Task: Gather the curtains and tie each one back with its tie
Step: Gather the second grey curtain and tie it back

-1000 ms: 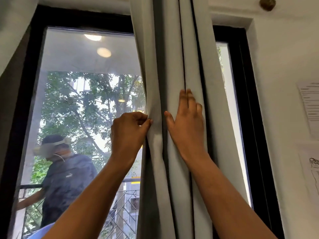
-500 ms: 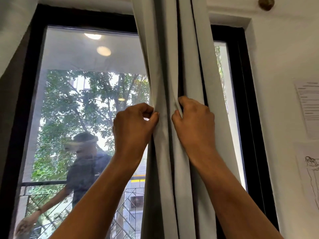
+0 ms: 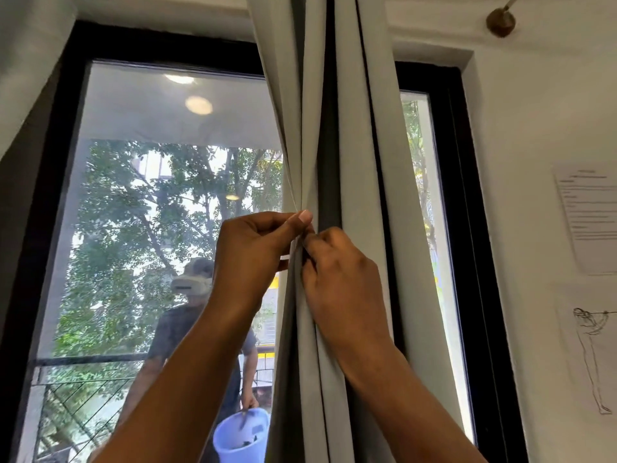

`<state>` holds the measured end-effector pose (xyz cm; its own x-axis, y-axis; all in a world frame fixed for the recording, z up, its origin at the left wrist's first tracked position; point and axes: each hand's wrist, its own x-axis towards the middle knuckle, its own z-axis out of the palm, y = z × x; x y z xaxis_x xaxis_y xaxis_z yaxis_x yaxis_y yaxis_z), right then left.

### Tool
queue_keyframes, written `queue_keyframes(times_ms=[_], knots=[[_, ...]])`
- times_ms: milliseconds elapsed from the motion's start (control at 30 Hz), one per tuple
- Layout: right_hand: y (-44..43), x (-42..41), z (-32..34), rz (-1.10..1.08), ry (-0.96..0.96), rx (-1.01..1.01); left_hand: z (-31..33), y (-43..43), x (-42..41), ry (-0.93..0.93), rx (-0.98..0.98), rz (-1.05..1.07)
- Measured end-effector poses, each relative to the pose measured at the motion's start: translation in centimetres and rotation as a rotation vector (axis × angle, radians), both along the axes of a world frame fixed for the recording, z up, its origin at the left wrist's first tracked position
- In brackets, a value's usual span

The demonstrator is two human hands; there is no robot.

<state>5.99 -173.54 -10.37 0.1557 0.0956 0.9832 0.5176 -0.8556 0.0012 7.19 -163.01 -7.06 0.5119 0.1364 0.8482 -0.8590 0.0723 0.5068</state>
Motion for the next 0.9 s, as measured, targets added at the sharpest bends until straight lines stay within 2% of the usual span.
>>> queue_keyframes(times_ms=[100,167,267,333,467,567,700,900], knots=[[-1.5,0.2,1.0,0.022,0.066,-0.078,0.7,-0.2,0.7,-0.013,0.016,0.148],[-3.3,0.3,2.4,0.061,0.078,0.006,1.2,-0.5,1.1,-0.015,0.069,0.270],[-5.4,1.0,4.1,-0.161,-0.057,0.222,1.4,-1.4,1.7,-0.043,0.130,0.473],[-6.1,1.6,4.7,-0.290,-0.024,0.291,1.3,-2.1,1.9,-0.060,0.143,0.555],[-7.0,3.3,5.9,-0.277,0.173,0.251,1.1,-3.4,2.3,-0.063,0.161,0.628],[-7.4,3.7,6.2,-0.263,0.188,0.201,1.3,-4.3,2.4,-0.040,0.162,0.655],[-8.6,3.0,5.2,-0.081,0.128,0.217,1.1,-5.0,2.2,-0.031,0.166,0.704],[-8.2,0.7,4.2,0.247,-0.011,0.208,1.1,-5.8,0.7,-0.011,0.106,0.613]])
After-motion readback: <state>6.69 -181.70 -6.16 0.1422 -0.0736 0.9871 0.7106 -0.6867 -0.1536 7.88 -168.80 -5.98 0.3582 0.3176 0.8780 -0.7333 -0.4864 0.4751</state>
